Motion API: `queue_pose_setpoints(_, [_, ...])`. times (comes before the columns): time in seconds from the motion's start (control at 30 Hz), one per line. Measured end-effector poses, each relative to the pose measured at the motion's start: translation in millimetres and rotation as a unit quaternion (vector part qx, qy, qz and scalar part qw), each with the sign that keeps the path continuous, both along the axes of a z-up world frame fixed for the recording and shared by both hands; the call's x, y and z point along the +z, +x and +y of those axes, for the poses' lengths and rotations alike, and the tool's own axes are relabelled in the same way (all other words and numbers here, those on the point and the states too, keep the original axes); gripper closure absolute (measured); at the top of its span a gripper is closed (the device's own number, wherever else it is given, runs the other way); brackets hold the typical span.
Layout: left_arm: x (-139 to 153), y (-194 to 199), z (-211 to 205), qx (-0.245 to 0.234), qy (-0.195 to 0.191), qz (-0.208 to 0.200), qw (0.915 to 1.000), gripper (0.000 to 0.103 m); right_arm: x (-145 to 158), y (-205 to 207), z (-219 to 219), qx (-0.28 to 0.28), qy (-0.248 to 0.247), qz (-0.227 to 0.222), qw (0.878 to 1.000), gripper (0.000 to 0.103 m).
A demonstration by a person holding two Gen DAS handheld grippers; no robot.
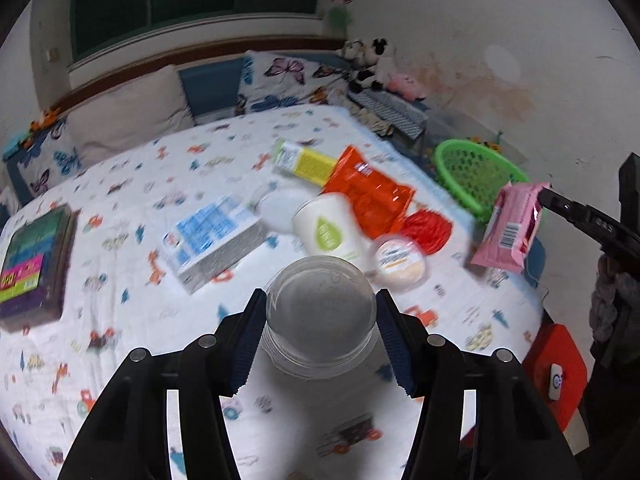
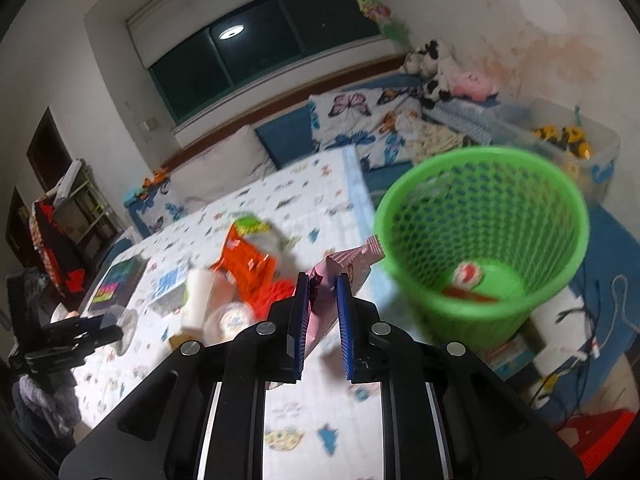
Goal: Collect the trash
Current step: 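Drop the pink wrapper into the basket with the right gripper while the left gripper grasps the clear lid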
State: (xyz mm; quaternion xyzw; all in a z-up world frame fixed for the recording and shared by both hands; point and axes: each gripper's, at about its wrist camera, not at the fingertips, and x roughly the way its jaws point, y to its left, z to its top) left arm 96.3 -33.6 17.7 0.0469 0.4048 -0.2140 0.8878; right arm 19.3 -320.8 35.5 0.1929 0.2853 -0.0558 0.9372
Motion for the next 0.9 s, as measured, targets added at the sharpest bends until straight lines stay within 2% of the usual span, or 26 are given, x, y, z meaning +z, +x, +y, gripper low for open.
queue_pose_setpoints(0.23, [20.4, 13.2, -42.7, -0.043, -0.017, -0.013, 0.9988, 0.049, 20.2, 8.0, -41.2, -0.047, -0.044, -0.012, 0.998, 0.088])
queue_pose_setpoints(0.4, [33.8, 27.8, -78.3, -0.072, -0.019, -0.026, 0.9969, 0.049, 20.0, 19.2, -74.9, -0.082, -0.077, -0.001, 0.994, 0.088])
queue_pose_setpoints(0.67, [43.9, 56.5, -135.7, -0.107, -0.019, -0.024, 0.9938, 0.049, -10.8, 40.9, -124.5, -0.111, -0.098, 0.047, 0.988, 0.086])
queue_pose_setpoints(0.9, [43.3, 81.6, -187.5, -0.134, -0.008, -0.018, 0.9908, 0.049, -32.1, 48.4, -147.0, -0.122, -0.084, 0.06, 0.987, 0.085])
